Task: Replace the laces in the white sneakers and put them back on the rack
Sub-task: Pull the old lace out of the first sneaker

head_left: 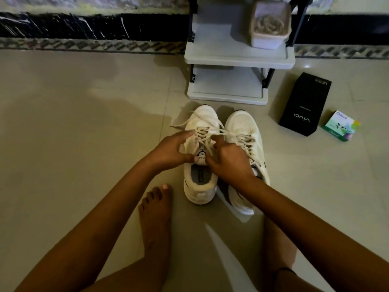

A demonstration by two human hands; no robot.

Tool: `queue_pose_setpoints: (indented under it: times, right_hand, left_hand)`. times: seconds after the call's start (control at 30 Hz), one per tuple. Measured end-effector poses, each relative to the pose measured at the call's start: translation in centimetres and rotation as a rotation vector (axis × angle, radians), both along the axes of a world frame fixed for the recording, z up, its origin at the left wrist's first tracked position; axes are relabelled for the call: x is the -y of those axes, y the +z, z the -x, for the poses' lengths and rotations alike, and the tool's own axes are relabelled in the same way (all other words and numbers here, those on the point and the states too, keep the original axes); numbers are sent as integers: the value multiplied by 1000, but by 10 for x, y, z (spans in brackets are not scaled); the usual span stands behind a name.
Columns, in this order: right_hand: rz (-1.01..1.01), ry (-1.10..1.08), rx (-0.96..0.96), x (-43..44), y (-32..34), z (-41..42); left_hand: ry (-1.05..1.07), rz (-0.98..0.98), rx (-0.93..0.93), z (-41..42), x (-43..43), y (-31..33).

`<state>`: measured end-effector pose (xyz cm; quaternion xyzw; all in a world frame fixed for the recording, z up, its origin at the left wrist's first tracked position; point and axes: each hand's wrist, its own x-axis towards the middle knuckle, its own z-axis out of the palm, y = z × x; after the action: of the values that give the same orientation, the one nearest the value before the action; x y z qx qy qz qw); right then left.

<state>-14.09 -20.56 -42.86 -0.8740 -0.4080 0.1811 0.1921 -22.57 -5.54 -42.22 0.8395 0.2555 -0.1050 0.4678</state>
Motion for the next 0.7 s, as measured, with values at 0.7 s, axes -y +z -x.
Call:
queue_pose_setpoints:
  times: [0.7]
  right_hand:
    - [107,-155,-319,-48,16,-18]
  left_hand:
    - [-54,-53,-15,8,3,-27]
